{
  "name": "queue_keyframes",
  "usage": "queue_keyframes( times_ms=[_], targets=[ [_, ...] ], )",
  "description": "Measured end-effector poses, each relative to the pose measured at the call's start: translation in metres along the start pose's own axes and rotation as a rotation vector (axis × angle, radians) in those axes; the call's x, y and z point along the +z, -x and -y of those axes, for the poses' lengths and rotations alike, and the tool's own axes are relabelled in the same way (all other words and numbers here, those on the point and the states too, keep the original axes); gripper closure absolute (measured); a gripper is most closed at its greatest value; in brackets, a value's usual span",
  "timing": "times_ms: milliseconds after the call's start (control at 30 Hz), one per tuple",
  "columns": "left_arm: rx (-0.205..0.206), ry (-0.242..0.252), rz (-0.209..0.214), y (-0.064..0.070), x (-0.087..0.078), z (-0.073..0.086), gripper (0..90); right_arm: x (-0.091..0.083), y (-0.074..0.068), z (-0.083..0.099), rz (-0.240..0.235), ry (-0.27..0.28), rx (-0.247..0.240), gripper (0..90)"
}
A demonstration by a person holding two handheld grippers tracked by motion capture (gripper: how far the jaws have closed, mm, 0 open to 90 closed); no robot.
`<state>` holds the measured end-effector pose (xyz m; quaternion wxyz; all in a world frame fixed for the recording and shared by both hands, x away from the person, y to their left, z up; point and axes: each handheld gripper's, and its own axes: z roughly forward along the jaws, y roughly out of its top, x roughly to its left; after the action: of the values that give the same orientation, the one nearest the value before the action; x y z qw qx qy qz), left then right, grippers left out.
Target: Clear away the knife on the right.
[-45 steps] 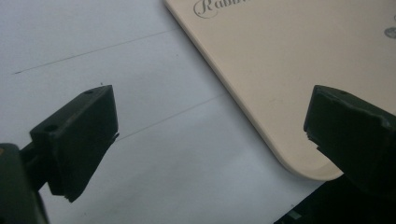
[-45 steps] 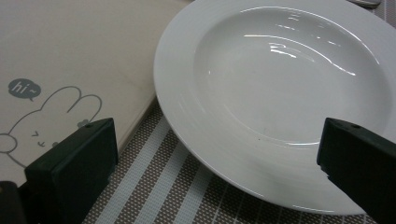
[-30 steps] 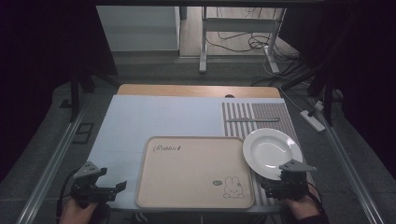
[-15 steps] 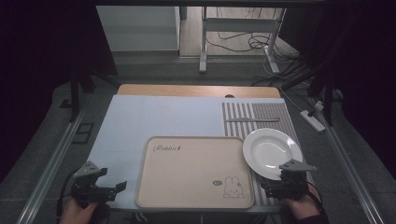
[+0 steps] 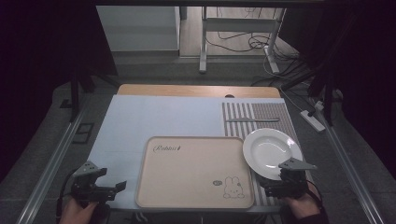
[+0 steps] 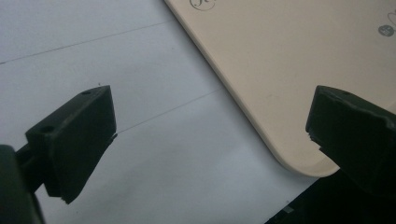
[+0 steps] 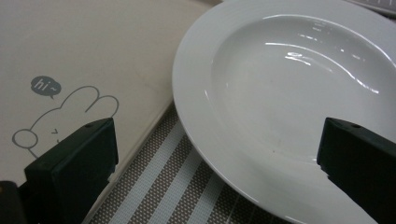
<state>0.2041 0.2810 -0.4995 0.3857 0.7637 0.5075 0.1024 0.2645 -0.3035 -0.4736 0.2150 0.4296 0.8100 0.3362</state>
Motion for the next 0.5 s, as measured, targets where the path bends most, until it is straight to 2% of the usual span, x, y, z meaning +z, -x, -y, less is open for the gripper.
queue_keyframes(
  times_ms=[133,333,500],
  targets=[
    [-0.006,-0.003,0.003,0.0,0.0,0.0,2.7,0.0017,-0.0004,-0.0018,-0.004,0.006,-0.01,0.0],
    [0.006,-0.008,-0.007,0.0017,0.0006,-0.0003,2.7,0.0043,0.0017,-0.0039,-0.009,0.008,0.005,0.0],
    [0.015,-0.014,-0.016,0.0031,0.0014,-0.0007,2.7,0.0055,0.0043,-0.0076,-0.024,0.027,-0.007,0.0]
  ],
)
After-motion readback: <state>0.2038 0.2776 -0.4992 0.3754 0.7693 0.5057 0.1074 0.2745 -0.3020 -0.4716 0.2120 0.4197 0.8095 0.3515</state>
